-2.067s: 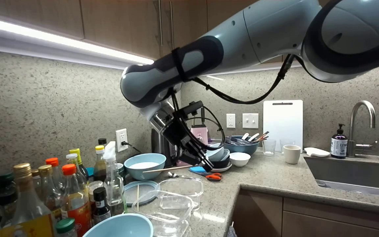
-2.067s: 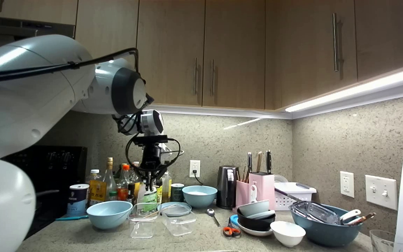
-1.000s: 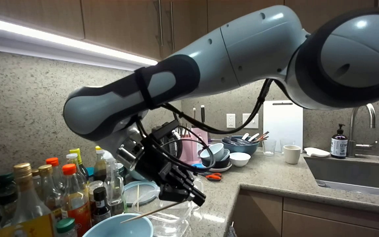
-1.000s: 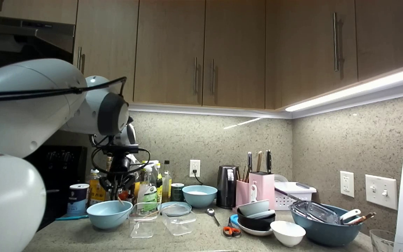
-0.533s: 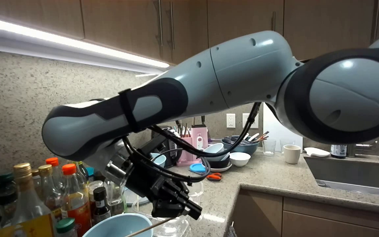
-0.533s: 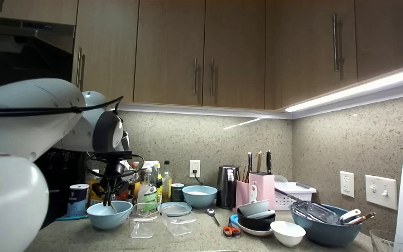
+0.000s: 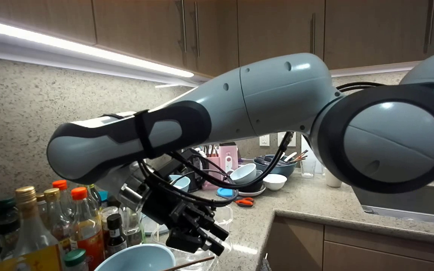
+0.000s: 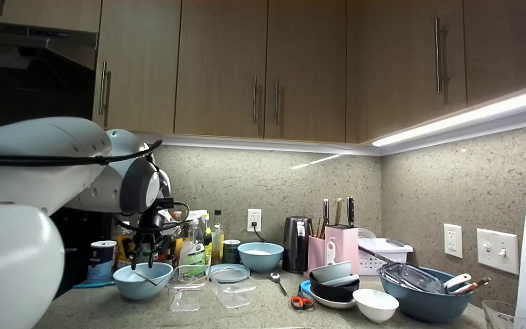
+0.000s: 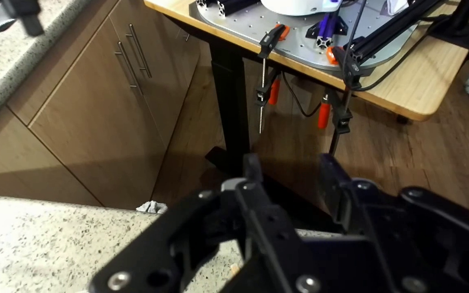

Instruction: Pick the chopstick and put it in the bowl

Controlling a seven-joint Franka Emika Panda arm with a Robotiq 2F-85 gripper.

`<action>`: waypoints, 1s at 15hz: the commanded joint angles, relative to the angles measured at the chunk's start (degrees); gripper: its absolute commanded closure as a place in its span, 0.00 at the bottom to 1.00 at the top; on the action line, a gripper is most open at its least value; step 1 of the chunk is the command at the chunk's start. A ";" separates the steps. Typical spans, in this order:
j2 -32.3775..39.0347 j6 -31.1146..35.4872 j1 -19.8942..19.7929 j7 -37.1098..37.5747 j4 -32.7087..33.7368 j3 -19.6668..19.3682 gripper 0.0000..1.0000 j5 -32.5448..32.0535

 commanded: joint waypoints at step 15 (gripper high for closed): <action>-5.06 6.76 4.47 2.38 5.16 -3.00 0.00 -9.41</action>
